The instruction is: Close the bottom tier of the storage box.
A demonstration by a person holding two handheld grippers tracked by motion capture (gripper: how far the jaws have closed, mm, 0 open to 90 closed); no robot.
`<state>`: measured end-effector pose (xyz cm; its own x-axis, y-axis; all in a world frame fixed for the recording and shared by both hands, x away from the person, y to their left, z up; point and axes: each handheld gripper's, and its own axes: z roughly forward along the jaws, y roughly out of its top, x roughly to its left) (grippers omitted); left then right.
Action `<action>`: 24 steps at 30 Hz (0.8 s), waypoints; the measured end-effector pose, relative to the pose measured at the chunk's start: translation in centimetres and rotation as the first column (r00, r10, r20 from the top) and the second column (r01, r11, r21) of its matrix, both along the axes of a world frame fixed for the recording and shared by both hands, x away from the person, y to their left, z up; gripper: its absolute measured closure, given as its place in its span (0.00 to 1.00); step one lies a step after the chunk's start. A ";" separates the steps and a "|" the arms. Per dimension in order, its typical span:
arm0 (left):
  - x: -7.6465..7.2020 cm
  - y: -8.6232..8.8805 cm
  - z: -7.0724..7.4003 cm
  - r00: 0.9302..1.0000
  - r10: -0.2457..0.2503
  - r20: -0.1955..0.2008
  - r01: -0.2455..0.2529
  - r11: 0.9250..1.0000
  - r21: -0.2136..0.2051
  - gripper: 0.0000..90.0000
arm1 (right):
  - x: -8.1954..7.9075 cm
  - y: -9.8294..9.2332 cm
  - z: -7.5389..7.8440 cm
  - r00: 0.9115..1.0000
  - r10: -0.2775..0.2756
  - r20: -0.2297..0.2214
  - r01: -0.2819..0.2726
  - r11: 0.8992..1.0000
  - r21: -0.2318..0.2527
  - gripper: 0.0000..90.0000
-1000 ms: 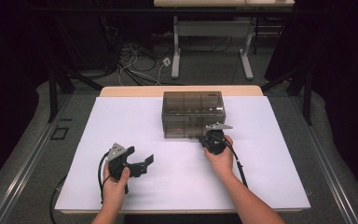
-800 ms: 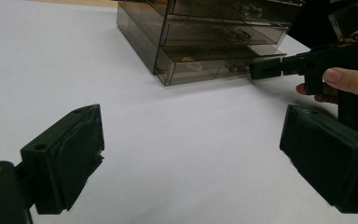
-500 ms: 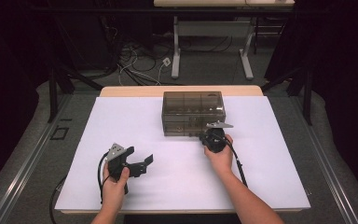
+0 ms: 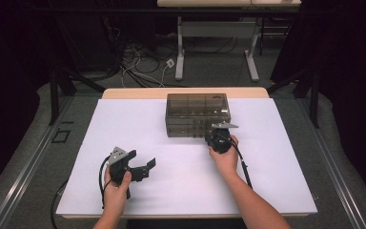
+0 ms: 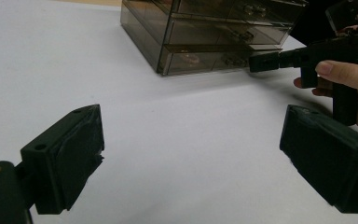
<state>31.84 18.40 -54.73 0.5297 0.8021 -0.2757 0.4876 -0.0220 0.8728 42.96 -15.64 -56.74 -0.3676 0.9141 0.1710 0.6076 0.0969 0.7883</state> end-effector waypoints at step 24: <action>0.0 0.3 -0.2 1.000 0.012 -0.008 -0.012 1.000 -0.003 0.07 | 0.8 -0.6 0.1 1.000 -0.025 -0.018 0.025 0.999 0.025 1.00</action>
